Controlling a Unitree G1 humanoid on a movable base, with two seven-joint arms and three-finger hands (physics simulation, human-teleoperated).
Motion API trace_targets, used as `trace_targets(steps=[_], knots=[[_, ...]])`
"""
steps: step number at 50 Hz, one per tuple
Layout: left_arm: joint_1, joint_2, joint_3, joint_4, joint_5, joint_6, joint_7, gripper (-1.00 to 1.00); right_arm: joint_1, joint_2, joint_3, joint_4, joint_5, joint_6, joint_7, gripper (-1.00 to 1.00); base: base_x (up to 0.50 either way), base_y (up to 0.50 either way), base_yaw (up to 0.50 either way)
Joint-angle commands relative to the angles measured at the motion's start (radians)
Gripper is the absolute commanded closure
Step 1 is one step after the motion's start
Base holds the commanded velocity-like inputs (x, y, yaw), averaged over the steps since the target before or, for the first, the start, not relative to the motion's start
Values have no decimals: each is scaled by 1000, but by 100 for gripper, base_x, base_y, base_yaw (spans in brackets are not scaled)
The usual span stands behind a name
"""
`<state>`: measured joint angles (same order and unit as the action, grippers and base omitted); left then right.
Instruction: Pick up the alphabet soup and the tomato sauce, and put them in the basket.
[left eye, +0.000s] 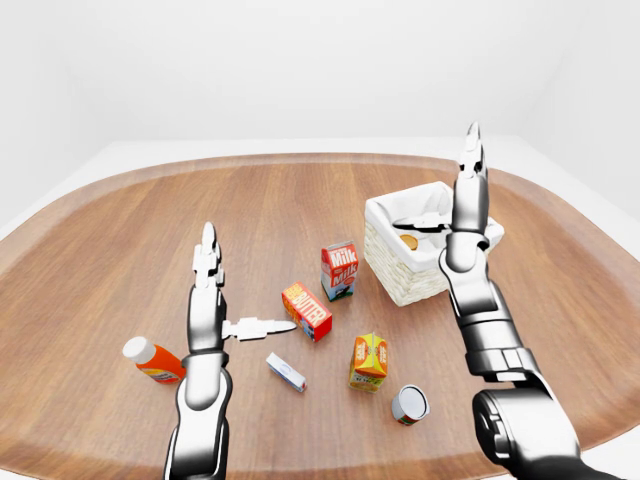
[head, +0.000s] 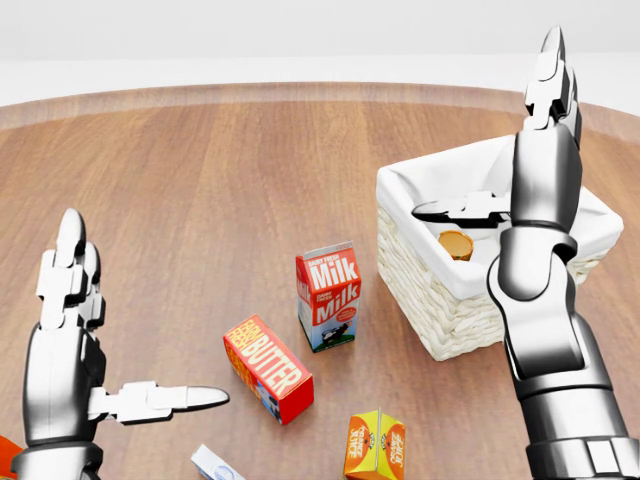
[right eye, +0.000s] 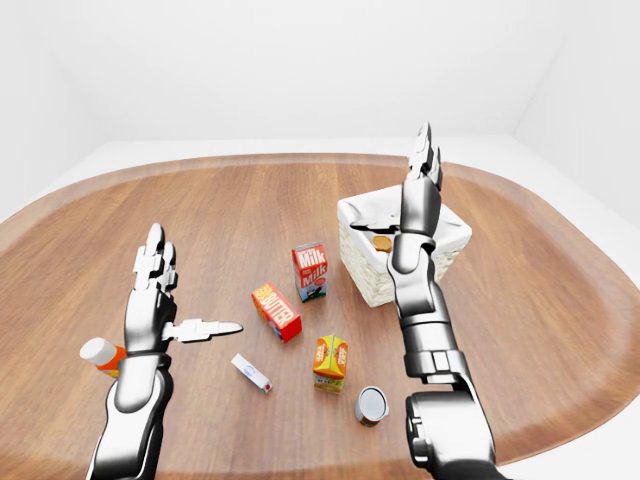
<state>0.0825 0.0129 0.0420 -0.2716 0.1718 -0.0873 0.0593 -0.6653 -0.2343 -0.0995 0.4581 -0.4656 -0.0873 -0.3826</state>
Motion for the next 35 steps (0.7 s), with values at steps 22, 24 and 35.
trace_targets(steps=[22, 24, 35], knots=[[-5, 1, 5, -3, -2, 0, 4, -100, 301, 76, -27, -529, 96, 0, 146, -100, 0, 0, 0], [-5, 1, 5, -2, -2, 0, 4, -100, 321, 80, -27, -558, 96, 0, 155, -100, 0, 0, 0], [0, 0, 3, -8, -1, 0, 2, -100, 456, 127, -19, -757, 117, 0, 217, -100, 0, 0, 0]])
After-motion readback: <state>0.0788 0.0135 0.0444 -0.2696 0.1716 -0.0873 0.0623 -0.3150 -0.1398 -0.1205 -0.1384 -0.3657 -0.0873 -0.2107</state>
